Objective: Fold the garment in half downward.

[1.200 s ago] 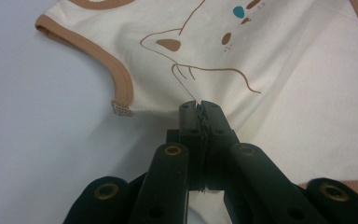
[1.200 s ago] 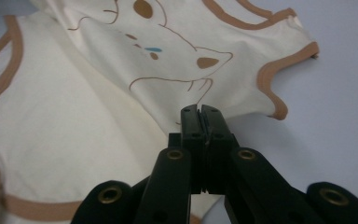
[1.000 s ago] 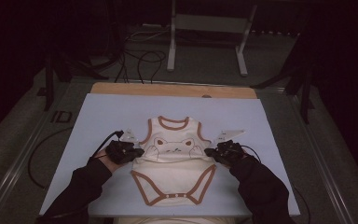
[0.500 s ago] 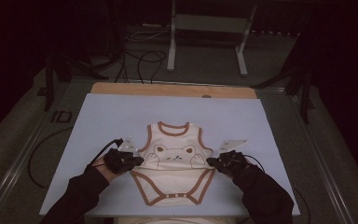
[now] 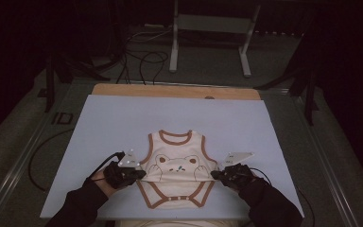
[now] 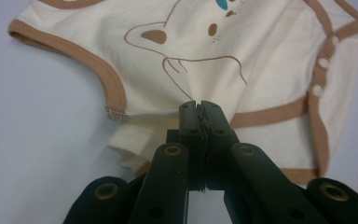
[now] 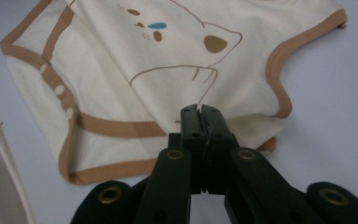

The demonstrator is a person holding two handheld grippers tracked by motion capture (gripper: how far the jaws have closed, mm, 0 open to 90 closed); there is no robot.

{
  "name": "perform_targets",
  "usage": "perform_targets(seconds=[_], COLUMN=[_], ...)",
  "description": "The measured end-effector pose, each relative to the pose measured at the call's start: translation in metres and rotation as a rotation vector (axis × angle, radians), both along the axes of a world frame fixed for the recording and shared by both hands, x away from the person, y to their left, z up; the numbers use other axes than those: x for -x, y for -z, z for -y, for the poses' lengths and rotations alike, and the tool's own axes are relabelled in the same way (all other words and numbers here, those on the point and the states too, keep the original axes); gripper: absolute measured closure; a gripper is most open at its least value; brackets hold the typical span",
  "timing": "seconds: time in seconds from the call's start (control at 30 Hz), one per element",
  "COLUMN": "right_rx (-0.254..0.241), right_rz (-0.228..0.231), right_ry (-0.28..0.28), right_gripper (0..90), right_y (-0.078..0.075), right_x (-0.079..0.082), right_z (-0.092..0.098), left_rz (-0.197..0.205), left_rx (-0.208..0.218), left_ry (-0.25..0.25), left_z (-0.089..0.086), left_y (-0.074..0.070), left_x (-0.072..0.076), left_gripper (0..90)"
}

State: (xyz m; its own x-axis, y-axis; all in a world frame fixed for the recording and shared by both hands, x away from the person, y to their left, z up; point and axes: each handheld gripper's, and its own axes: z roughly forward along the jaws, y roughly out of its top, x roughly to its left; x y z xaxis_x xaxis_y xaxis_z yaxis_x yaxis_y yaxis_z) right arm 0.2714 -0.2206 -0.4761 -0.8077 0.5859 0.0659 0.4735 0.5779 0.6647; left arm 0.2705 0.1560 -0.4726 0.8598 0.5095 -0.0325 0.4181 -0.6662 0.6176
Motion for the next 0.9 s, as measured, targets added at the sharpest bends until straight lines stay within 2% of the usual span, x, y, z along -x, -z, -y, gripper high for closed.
perform_targets(seconds=[0.13, 0.33, 0.43, 0.57, 0.73, 0.9], right_rx=[-0.005, -0.008, -0.008, -0.008, -0.001, 0.007], right_rz=[-0.011, -0.030, -0.039, -0.048, -0.062, -0.071], right_ry=[-0.001, -0.008, -0.011, -0.004, -0.003, -0.008], right_gripper=[89.8, 89.8, 89.8, 89.8, 89.7, 89.6], right_y=[0.002, 0.007, 0.009, 0.012, 0.020, 0.025], right_x=[0.005, 0.011, 0.014, 0.017, 0.016, 0.016], right_z=[0.002, 0.003, 0.003, 0.004, 0.004, 0.004], left_rz=[-0.002, -0.018, -0.025, -0.020, -0.027, -0.035], left_rx=[-0.011, 0.015, 0.009, -0.002, 0.002, -0.011], left_ry=[0.009, 0.009, 0.013, 0.018, 0.021, 0.030], left_z=[0.000, -0.002, -0.003, -0.003, -0.004, -0.003], left_y=[0.003, 0.011, 0.014, 0.018, 0.023, 0.028], left_x=[0.006, 0.014, 0.016, 0.018, 0.017, 0.016], left_gripper=[89.7, 89.6, 89.6, 89.5, 89.5, 89.2])
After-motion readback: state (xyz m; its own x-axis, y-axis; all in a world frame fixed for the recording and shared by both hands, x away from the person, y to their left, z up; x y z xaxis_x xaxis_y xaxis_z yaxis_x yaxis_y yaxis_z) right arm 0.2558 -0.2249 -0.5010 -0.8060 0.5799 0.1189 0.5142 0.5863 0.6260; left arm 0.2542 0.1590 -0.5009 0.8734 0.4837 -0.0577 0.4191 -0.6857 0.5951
